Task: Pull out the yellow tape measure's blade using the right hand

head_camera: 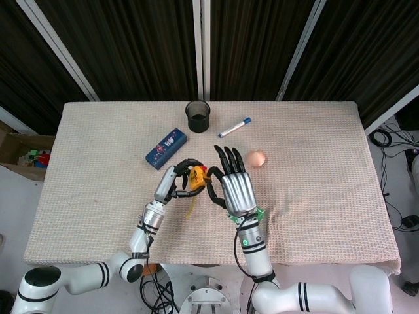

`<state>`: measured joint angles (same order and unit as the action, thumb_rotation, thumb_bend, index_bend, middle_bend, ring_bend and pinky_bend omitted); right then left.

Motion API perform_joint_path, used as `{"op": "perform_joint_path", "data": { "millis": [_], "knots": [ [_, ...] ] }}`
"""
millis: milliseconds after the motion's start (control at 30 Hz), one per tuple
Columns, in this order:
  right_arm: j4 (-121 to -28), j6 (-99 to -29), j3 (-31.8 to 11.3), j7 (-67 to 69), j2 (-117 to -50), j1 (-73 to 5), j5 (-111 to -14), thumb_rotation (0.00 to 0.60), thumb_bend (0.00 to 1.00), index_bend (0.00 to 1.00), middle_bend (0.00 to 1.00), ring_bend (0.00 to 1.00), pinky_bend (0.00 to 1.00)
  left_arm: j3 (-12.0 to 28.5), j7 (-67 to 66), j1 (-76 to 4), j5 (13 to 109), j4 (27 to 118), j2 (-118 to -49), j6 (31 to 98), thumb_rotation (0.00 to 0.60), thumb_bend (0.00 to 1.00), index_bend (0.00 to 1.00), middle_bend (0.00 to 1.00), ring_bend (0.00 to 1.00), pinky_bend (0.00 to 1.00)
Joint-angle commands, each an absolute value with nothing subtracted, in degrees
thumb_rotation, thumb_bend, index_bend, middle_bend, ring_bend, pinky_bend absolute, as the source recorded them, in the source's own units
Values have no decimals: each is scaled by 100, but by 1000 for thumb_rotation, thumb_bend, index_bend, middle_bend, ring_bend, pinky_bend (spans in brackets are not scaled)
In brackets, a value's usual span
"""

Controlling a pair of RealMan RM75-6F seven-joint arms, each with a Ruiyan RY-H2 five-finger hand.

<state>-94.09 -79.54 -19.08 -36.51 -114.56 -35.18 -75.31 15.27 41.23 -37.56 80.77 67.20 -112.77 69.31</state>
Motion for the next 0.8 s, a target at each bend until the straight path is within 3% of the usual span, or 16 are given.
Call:
{"op": "perform_joint_path", "data": {
  "millis": [33, 800],
  "knots": [
    [-9393, -7953, -1903, -3644, -11465, -3524, -7518, 600, 453, 514, 82, 0, 0, 1523, 4133, -3756, 8084, 6713, -11279, 6933, 600, 420, 680, 736, 646, 774],
    [-9450, -8051, -2008, -3444, -11374, -3568, -7592, 600, 501, 586, 114, 0, 0, 1488, 4251, -3723, 8097, 6660, -11275, 6929, 600, 420, 680, 735, 646, 774]
  ]
}}
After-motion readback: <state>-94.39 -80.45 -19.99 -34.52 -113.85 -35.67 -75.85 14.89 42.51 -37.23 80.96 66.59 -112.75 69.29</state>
